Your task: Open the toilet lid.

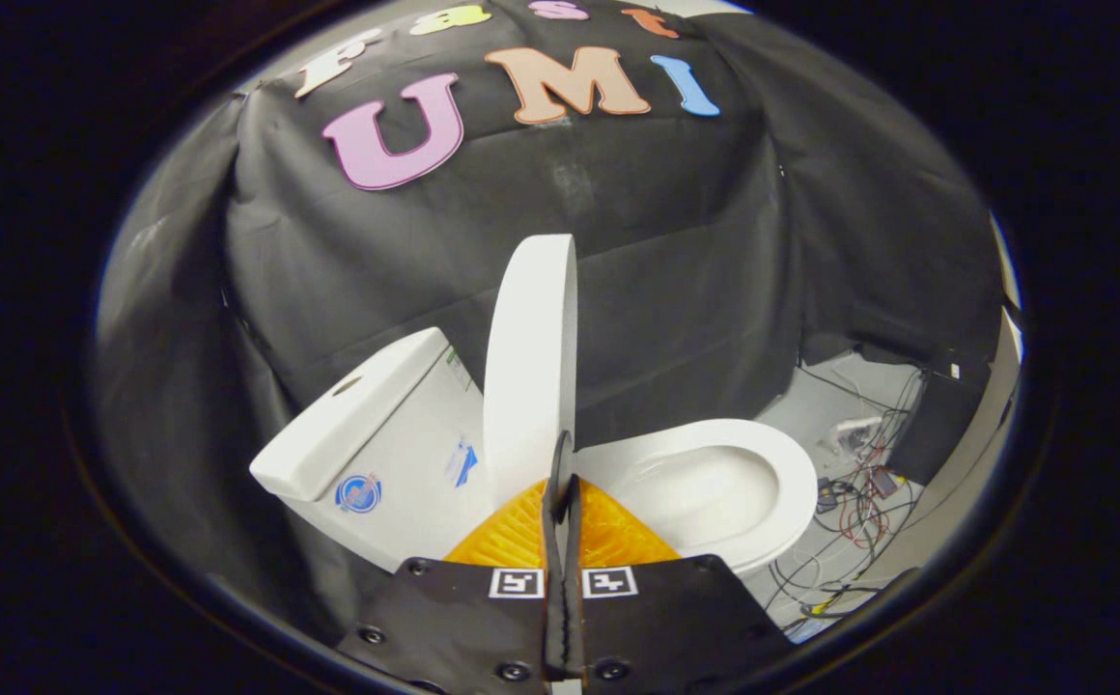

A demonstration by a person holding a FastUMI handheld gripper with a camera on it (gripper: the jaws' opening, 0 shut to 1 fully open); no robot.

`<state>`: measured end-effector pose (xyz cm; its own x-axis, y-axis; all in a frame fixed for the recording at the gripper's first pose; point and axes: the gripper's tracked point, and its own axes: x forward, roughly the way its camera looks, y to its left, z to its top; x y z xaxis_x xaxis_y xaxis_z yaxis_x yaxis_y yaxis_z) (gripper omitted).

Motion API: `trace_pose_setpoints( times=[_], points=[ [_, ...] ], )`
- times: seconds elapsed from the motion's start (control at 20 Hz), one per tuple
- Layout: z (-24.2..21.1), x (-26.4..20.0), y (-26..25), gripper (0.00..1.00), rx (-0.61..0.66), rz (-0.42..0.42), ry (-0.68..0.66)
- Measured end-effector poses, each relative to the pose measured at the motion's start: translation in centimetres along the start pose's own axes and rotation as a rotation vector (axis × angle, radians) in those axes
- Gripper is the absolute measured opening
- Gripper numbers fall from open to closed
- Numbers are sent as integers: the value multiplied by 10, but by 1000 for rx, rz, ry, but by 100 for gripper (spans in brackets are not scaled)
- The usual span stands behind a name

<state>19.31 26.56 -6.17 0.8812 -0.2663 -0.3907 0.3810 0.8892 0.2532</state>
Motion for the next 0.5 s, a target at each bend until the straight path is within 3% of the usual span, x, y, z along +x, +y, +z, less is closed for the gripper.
trace_pose_setpoints(
  times=[0.5],
  points=[
    [4,0,38,0,-131,-19,-19]
  ],
)
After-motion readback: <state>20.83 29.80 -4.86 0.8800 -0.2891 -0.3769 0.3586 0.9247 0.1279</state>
